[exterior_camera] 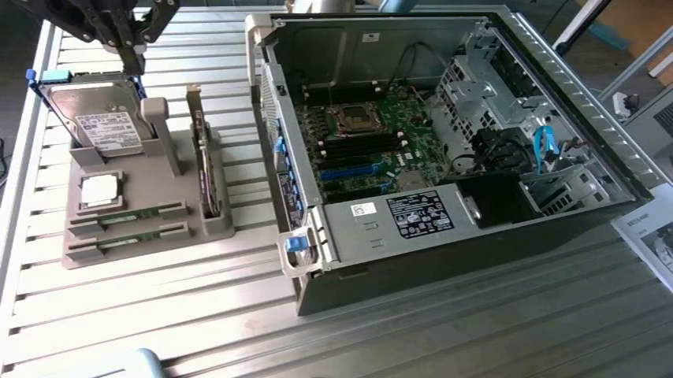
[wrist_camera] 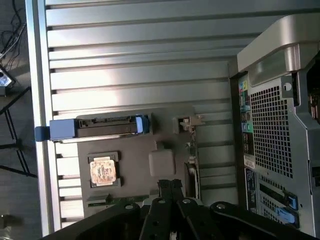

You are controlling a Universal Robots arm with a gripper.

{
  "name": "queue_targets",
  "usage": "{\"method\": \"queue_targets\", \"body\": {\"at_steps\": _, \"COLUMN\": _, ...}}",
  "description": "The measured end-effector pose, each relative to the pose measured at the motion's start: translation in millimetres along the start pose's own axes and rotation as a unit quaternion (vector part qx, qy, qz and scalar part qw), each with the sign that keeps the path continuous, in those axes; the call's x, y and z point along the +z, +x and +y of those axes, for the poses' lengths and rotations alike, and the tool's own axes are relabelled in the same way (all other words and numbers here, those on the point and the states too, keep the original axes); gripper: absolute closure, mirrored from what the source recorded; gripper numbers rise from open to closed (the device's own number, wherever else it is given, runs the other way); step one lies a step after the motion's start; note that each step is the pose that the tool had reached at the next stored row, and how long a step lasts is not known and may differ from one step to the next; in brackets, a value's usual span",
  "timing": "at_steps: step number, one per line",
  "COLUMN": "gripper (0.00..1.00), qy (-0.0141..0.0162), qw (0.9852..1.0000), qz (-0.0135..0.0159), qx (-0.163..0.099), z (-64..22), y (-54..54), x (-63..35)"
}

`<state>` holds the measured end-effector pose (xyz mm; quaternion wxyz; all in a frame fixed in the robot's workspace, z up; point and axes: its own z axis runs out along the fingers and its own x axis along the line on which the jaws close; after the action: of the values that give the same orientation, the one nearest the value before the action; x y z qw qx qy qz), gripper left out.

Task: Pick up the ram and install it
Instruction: 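Reach for the ram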

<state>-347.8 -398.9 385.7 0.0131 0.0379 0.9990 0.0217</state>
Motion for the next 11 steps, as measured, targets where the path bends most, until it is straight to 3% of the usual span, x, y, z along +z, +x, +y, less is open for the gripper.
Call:
{"method": "queue_targets", "body": {"at_steps": 4, "gripper": 0.87, "qy": 0.0, "qw": 1.0, "qz": 0.0001, "qx": 0.0, "z": -1.0, "y": 13.6, "x": -0.1}}
{"method": "queue_targets", "body": {"at_steps": 11, "gripper": 0.87, "qy": 0.0, "qw": 1.0, "qz": 0.0, "qx": 0.0, "z": -3.3, "y": 14.0, "x": -0.1}}
